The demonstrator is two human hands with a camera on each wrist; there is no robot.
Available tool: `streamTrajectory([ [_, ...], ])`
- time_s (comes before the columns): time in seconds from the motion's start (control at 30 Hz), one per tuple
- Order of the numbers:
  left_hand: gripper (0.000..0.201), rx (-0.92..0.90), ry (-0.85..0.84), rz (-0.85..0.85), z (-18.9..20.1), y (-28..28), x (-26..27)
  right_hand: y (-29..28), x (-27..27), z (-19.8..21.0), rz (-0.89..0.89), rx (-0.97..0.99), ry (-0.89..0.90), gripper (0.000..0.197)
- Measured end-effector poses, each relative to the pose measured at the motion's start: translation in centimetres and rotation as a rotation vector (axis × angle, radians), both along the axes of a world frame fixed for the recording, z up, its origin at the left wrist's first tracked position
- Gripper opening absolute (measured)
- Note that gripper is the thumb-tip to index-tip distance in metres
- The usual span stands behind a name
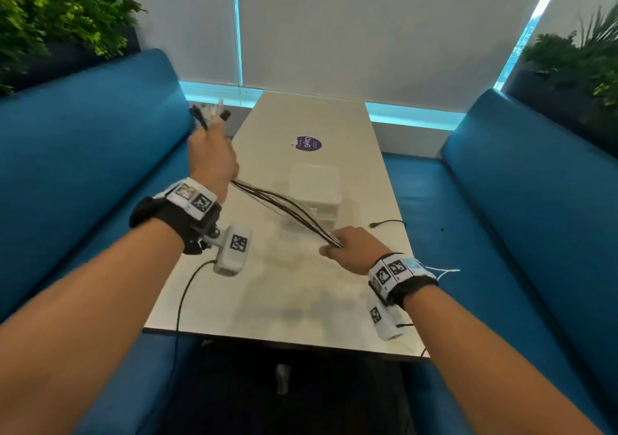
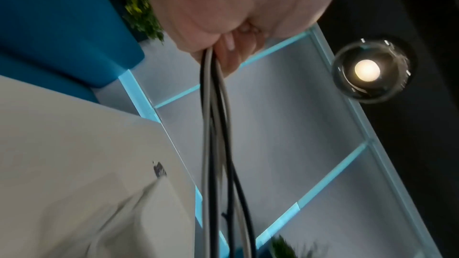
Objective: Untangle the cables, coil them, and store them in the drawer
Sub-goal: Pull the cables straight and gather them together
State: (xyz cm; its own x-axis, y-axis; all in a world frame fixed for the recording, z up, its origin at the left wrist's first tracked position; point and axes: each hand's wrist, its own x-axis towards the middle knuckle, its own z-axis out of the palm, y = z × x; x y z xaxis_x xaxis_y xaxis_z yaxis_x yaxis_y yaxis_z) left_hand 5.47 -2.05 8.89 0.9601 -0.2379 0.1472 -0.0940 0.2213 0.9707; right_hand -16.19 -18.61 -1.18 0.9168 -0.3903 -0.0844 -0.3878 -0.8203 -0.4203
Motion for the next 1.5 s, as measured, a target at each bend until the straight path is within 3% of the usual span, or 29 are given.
streamTrajectory([
  [0.13, 0.054, -0.041, 0.072, 0.309, 0.6, 2.6, 7.9, -6.1, -6.5, -3.8, -0.232, -0.111, 0.286, 0.028],
  [0.2, 0.052, -0.053, 0.105, 0.373, -0.3, 3.5, 10.2, -8.7, -10.3, -5.6, -0.369, -0.096, 0.358, 0.033],
  [0.4, 0.049, 0.025, 0.151, 0.322, -4.1, 3.2, 9.6, -11.7, -15.2, -7.7, -0.627, -0.200, 0.360, 0.020],
  [0.5, 0.028, 0.062, 0.102, 0.305, -4.0, 2.7, 8.3, -12.4, -16.7, -8.1, -0.704, -0.190, 0.398, 0.020],
  [0.6, 0.032, 0.115, 0.062, 0.326, -4.0, 2.6, 8.3, -12.6, -17.8, -8.5, -0.759, -0.177, 0.434, 0.021],
  [0.8, 0.042, 0.170, 0.039, 0.337, -4.8, 2.8, 8.9, -13.0, -21.2, -11.6, -0.835, -0.162, 0.565, 0.035],
  [1.03, 0.042, 0.314, -0.055, 0.270, -5.5, 2.4, 7.4, -12.8, -20.7, -12.6, -0.796, -0.094, 0.623, 0.021],
  [1.2, 0.037, 0.318, -0.082, 0.270, -5.0, 2.5, 6.9, -13.0, -19.5, -11.6, -0.818, -0.080, 0.555, 0.024],
  [1.33, 0.036, 0.315, -0.085, 0.255, -5.4, 2.5, 6.5, -13.5, -16.4, -10.0, -0.715, -0.013, 0.356, 0.015],
  [1.43, 0.038, 0.313, -0.076, 0.240, -5.9, 2.1, 6.0, -14.2, -14.0, -9.2, -0.701, 0.048, 0.187, 0.051],
  [1.5, 0.039, 0.324, -0.078, 0.241, -6.1, 1.9, 5.6, -14.4, -12.2, -8.7, -0.683, 0.080, 0.143, 0.061],
])
